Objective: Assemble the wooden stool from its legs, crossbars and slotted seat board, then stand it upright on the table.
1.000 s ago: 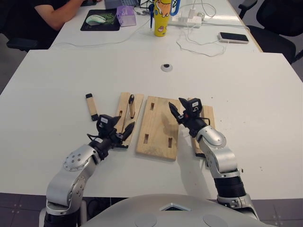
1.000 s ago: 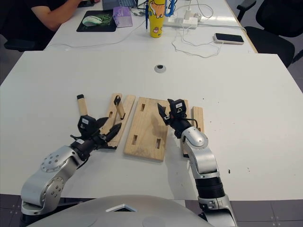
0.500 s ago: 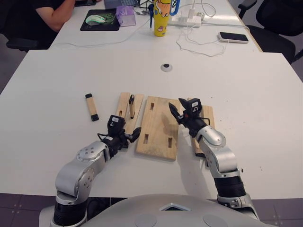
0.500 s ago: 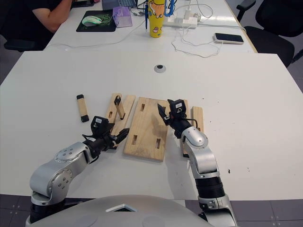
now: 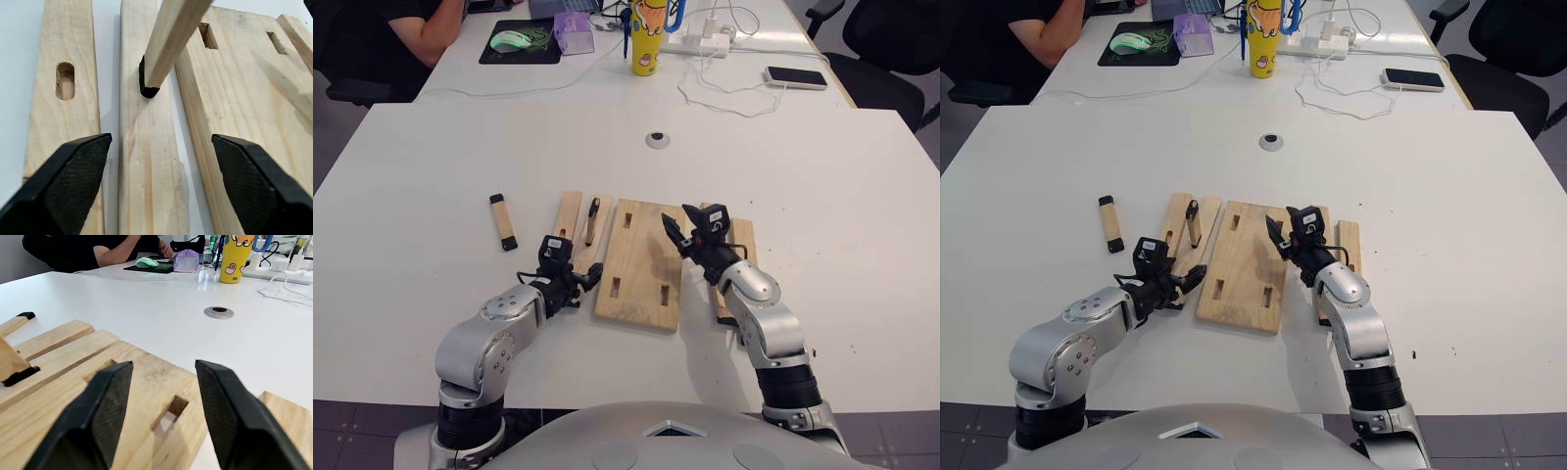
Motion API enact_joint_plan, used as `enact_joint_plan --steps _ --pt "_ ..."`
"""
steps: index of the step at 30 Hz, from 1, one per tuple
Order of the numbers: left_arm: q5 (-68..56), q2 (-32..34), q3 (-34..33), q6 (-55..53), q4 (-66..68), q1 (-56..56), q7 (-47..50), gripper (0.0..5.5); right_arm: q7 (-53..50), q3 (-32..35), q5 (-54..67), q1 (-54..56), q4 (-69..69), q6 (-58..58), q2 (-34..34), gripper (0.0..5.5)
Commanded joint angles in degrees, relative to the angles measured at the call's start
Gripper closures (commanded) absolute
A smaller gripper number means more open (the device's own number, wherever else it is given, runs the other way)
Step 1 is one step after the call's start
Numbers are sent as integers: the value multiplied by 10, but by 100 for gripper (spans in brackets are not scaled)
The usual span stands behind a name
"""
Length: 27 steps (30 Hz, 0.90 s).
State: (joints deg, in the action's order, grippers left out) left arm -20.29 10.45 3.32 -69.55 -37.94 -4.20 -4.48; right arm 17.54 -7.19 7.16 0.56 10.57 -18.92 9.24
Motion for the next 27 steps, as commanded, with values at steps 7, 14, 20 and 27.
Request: enact_joint_plan --steps 7,14,20,27 --pt "34 28 45 -34 24 13 11 170 -5 0 -3 6 0 -6 -3 313" --pt "39 31 49 -23 50 23 -2 215 -9 -2 -6 7 -2 -4 -6 313" --pt "43 49 55 -6 61 30 -16 301 -18 13 3 16 3 -5 -14 313" --pt "34 48 22 82 98 79 -54 344 -44 69 48 60 -3 -16 -42 313"
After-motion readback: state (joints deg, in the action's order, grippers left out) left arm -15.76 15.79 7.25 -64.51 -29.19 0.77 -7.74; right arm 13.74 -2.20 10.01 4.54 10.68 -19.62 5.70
